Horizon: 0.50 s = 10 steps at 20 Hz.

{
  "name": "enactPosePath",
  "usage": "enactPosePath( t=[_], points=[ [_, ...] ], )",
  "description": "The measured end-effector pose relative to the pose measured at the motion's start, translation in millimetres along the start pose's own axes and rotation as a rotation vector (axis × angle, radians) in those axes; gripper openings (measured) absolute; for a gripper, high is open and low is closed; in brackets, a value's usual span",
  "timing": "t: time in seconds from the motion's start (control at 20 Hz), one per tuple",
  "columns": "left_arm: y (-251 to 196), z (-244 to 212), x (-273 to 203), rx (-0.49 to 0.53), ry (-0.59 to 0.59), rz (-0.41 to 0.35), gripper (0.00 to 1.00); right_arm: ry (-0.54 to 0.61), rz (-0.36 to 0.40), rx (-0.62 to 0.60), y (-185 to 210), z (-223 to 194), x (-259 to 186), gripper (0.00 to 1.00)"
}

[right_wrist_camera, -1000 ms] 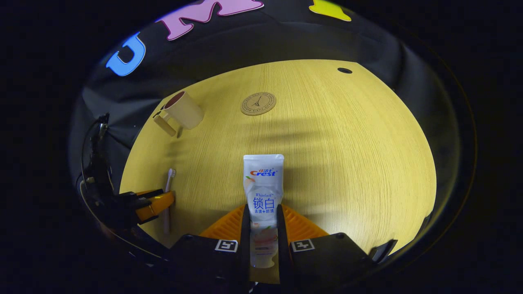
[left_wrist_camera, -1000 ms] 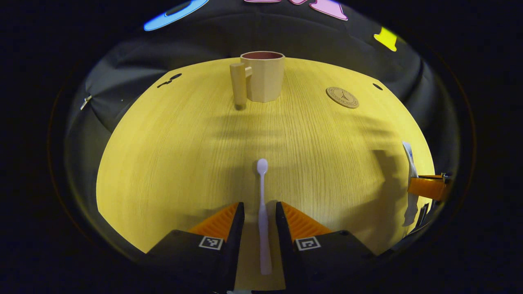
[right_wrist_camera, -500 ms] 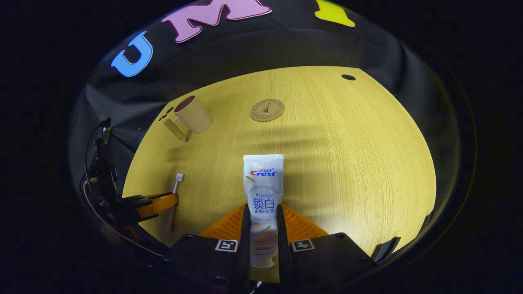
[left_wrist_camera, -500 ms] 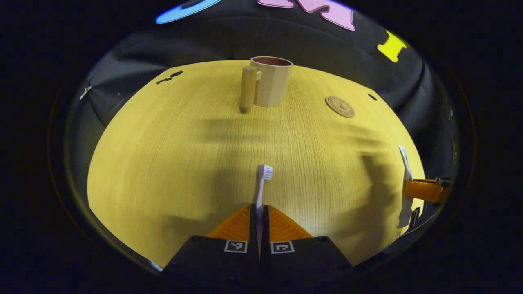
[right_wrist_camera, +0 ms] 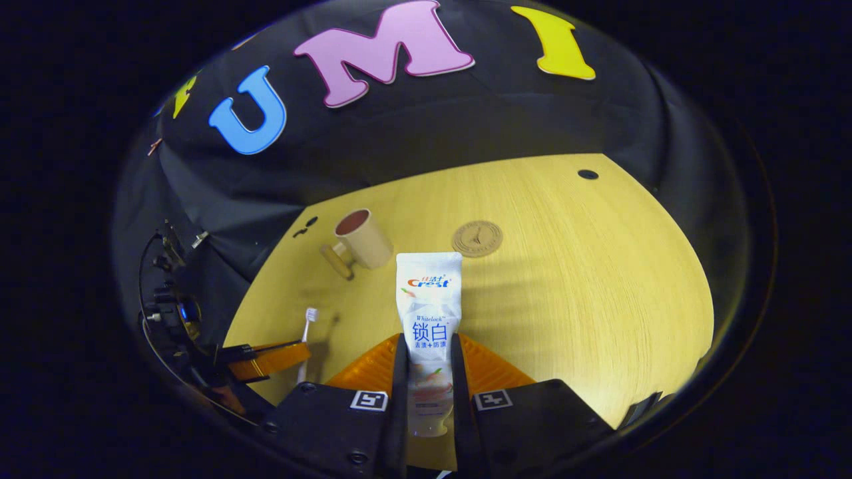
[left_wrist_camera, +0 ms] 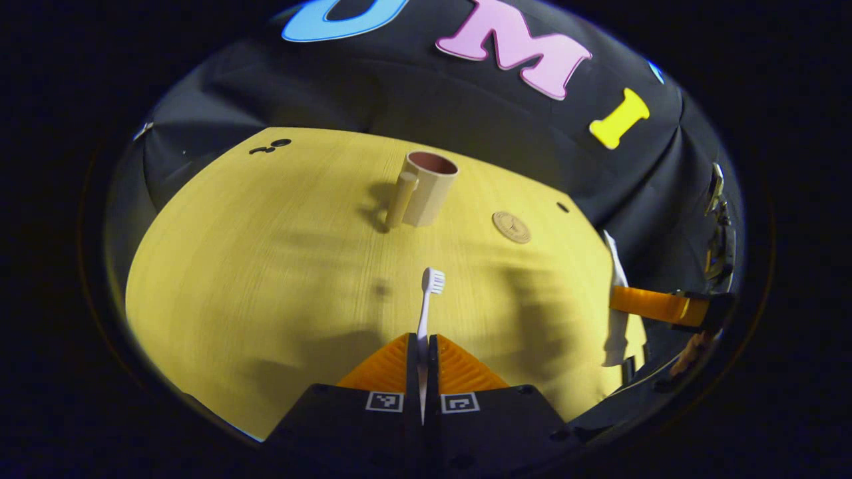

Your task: Put the toothbrush and toothpaste on the desktop into the cup, then pick up the cup and place it on the coaster on the desktop.

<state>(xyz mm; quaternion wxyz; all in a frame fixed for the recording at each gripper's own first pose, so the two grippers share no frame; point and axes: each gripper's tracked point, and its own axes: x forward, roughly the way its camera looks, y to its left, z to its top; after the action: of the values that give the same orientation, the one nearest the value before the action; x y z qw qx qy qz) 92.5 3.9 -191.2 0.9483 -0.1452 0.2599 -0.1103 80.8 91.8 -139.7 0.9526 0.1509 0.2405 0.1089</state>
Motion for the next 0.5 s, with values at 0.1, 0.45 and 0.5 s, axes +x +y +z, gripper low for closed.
enactPosePath(
  t=[0.1,0.45,0.5],
  points=[
    [4.3,17.6,-19.4,-0.014,-0.061,-0.025,0.06,-0.071,0.037,-0.014,24.5,27.4,4.7,0.31],
    [18.9,39.5,-58.7,0.01,-0.204,-0.043,0.06,-0.338,0.148,-0.024,89.7,136.1,52.7,0.32],
    [20.9,38.4,-60.3,0.004,-0.214,-0.043,0.06,-0.368,0.167,-0.017,97.8,148.0,62.0,0.32]
  ],
)
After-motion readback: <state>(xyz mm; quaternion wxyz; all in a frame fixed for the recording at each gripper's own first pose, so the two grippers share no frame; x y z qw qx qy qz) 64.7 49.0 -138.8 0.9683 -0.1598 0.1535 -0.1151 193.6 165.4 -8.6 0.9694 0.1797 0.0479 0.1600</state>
